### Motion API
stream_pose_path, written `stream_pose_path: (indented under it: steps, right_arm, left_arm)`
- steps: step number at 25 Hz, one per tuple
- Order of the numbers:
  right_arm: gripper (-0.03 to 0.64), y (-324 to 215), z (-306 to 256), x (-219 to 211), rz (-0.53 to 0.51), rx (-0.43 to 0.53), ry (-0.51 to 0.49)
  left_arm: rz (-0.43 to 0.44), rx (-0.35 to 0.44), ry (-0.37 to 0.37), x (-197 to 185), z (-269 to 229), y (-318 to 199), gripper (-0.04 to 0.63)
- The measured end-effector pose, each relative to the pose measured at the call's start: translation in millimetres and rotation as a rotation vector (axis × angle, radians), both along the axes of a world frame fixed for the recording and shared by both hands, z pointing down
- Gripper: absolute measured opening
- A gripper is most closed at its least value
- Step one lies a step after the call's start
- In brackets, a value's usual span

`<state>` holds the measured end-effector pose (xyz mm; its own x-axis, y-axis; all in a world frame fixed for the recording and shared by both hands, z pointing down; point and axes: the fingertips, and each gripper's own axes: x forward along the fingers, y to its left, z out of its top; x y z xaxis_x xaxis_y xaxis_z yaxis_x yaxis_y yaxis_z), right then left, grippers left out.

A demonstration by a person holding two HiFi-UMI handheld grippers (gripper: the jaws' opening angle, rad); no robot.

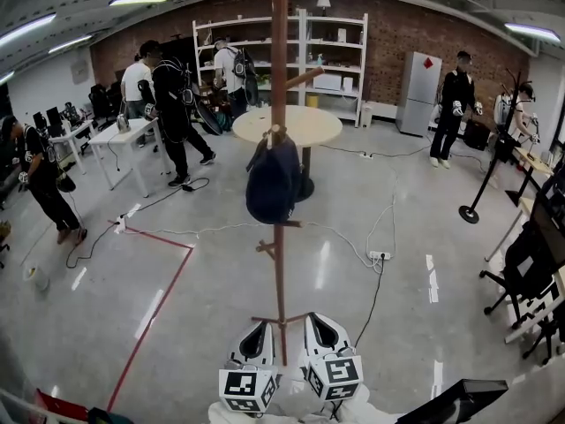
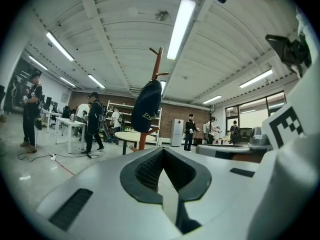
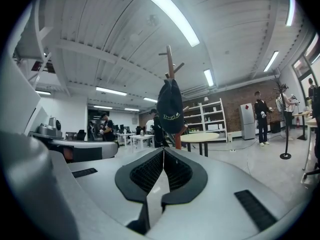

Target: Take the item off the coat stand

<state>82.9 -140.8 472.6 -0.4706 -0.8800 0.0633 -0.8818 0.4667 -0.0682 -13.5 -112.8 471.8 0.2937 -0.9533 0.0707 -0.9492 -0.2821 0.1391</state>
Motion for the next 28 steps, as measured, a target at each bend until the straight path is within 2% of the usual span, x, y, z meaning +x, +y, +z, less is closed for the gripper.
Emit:
stream_pose_path:
  steps: [15,28]
  right_arm:
    - [0.011,-28,3,1,0.005,-0.012,-0.006]
    - [0.011,-64,-7,-22,0.008,0.011,0.006]
  left_arm:
    - [-0.006,0.016,0.005,-5,-7,-37,-0.002]
    - [0.015,0.022,0.002,-21,-12,-75,-0.002]
